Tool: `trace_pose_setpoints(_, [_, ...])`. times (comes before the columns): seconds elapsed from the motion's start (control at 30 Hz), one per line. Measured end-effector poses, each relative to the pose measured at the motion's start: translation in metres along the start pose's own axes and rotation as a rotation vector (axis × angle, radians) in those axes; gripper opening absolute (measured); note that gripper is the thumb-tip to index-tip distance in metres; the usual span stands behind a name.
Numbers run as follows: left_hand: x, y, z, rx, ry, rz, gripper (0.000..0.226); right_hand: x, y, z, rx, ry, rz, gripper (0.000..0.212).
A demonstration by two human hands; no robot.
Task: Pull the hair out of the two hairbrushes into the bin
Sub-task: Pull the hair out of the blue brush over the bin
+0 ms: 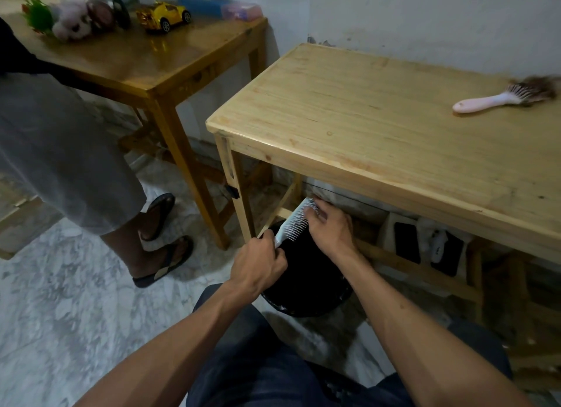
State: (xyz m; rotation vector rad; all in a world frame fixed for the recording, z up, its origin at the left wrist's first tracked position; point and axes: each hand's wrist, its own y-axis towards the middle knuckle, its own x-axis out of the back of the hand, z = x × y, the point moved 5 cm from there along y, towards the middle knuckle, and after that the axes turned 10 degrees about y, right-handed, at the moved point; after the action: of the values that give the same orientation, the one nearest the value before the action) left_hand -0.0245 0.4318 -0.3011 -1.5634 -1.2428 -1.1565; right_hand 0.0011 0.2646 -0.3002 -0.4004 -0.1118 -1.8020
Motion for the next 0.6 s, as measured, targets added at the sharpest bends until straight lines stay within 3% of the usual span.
trace_pose_setpoints(0.27, [0.002, 0.002, -0.009, 0.029, -0.031, 0.025, 0.027, 0.013, -0.009, 0.002, 0.127, 0.164, -0.215, 0.026])
trace_pose_setpoints(0.43, [0.001, 0.004, -0.005, 0.077, -0.101, 0.046, 0.022, 0.006, -0.009, -0.005, 0.196, -0.011, -0.14, 0.009])
trace_pose_setpoints(0.6, [-0.002, 0.001, -0.005, 0.051, -0.083, 0.027, 0.024, 0.004, -0.007, -0.001, 0.19, -0.101, -0.062, 0.016])
